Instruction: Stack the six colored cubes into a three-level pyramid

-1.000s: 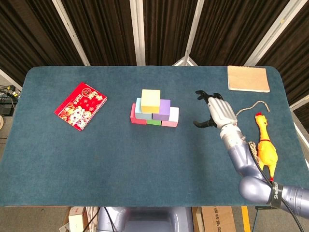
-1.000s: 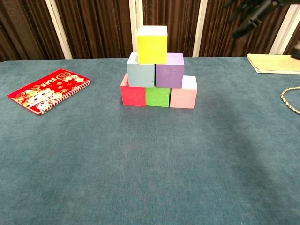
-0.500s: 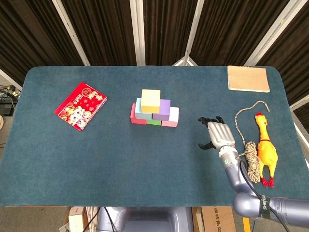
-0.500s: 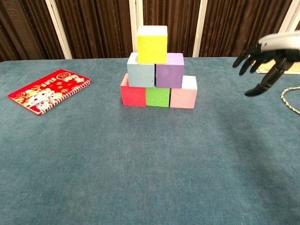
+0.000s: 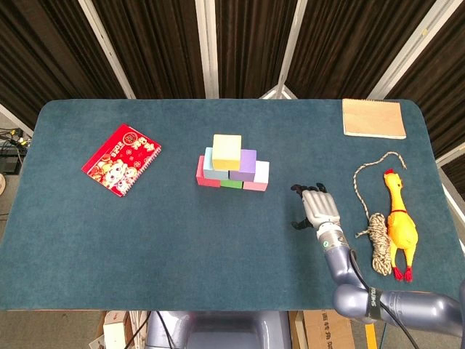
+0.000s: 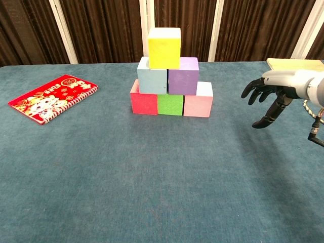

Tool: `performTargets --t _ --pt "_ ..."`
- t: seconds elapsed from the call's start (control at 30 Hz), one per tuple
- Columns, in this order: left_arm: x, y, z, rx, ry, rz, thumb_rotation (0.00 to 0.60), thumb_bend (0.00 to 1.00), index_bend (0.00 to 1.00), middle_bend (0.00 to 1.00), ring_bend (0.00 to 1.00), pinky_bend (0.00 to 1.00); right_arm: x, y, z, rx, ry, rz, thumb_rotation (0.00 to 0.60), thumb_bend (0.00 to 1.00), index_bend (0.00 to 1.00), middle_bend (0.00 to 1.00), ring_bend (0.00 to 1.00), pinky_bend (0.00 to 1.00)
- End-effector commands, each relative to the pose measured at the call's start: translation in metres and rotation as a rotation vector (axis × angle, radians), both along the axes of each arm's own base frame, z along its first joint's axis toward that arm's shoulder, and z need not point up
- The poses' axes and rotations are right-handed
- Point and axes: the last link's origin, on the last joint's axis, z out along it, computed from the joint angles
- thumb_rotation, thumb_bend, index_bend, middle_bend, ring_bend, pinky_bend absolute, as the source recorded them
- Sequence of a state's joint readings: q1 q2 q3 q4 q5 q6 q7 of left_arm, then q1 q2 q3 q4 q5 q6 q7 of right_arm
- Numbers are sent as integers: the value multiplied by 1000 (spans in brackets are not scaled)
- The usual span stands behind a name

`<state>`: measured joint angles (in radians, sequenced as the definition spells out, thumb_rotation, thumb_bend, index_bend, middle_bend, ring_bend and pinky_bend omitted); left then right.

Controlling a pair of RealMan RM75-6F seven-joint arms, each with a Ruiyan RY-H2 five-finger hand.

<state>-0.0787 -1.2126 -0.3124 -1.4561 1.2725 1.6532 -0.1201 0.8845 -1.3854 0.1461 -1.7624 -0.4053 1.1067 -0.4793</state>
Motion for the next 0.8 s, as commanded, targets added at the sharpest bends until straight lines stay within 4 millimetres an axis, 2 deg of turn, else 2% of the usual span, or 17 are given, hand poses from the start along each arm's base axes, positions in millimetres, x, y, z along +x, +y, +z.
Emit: performTargets --t 0.03,0.43,0.8 --pt "0 0 1 4 0 3 600 315 161 67 1 0 -1 -5 -6 2 8 -12 600 246 215 241 184 0" --pt "0 -3 5 30 -7 5 600 316 163 67 2 0 -9 -15 -27 30 3 -43 600 247 215 240 184 0" --pt "-2 -3 8 49 -15 12 600 316 164 67 5 0 3 -23 -37 27 -33 -21 600 247 214 240 184 0"
